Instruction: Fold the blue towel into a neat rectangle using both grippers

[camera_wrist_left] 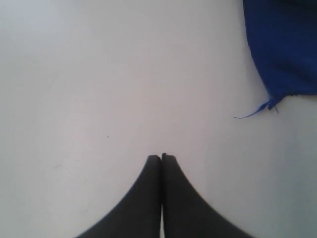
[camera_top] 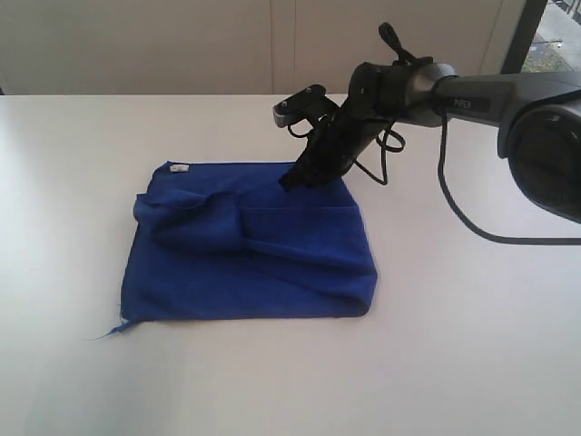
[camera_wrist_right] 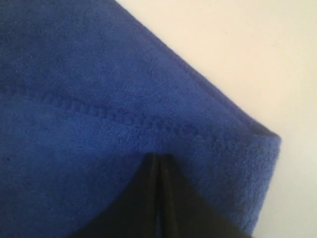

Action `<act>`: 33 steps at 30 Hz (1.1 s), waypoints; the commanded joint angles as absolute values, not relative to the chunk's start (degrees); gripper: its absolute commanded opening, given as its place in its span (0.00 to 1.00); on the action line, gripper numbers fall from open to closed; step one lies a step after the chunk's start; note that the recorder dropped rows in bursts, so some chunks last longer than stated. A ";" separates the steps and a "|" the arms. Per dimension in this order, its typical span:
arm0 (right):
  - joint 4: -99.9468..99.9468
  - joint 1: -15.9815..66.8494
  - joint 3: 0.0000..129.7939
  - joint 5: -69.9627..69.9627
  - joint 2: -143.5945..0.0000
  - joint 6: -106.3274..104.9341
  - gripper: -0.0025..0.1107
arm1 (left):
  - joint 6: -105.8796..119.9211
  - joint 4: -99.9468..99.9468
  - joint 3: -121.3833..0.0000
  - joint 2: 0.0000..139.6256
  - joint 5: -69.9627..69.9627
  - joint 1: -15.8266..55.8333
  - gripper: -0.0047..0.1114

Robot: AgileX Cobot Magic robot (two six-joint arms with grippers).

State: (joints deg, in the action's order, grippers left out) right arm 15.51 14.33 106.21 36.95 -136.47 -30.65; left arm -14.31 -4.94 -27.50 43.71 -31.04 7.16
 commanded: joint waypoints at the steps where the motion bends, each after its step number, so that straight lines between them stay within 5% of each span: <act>1: 10.82 13.10 106.17 38.05 -137.74 -25.40 0.02 | -14.61 -4.91 -27.77 43.28 -31.23 7.01 0.04; 25: -2.17 11.33 106.17 69.69 -137.74 0.30 0.02 | -14.61 -4.91 -27.77 43.28 -31.23 7.01 0.04; 33: 0.55 11.43 104.98 69.96 -136.71 0.00 0.02 | -14.61 -4.91 -27.77 43.28 -31.23 7.01 0.04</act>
State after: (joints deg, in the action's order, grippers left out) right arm -1.09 11.96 107.49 64.96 -134.89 0.00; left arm -14.31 -4.94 -27.50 43.71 -31.04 7.16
